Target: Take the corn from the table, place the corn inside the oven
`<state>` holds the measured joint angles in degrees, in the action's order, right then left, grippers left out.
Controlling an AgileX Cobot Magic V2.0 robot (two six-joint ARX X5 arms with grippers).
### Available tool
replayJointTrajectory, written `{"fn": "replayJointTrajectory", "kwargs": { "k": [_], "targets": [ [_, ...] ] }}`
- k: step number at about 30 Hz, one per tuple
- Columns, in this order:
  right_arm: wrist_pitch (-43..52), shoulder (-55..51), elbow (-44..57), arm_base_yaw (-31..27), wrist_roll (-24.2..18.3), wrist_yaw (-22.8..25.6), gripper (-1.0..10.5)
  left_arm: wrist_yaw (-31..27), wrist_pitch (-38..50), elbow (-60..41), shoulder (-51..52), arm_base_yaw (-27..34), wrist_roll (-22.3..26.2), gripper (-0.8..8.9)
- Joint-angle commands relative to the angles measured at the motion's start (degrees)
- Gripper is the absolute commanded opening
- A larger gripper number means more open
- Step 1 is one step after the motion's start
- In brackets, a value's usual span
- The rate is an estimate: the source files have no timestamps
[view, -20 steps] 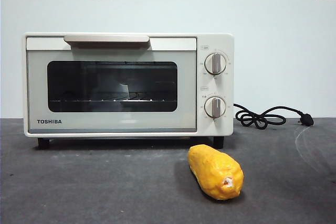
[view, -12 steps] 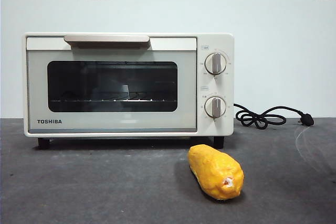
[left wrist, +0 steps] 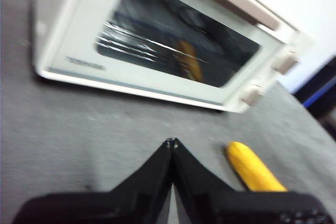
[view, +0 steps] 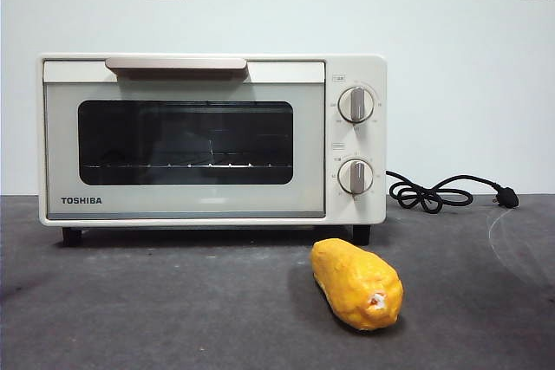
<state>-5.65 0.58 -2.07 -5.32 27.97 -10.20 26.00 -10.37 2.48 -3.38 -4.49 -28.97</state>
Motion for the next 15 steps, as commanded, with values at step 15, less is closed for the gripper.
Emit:
{"fn": "replayJointTrajectory", "kwargs": {
  "k": [15],
  "targets": [
    [1.84,17.22,-21.09,0.13,-1.03,-25.18,0.0,10.49,-16.39,33.05,-26.99,-0.37,11.43,-0.05]
  ]
}}
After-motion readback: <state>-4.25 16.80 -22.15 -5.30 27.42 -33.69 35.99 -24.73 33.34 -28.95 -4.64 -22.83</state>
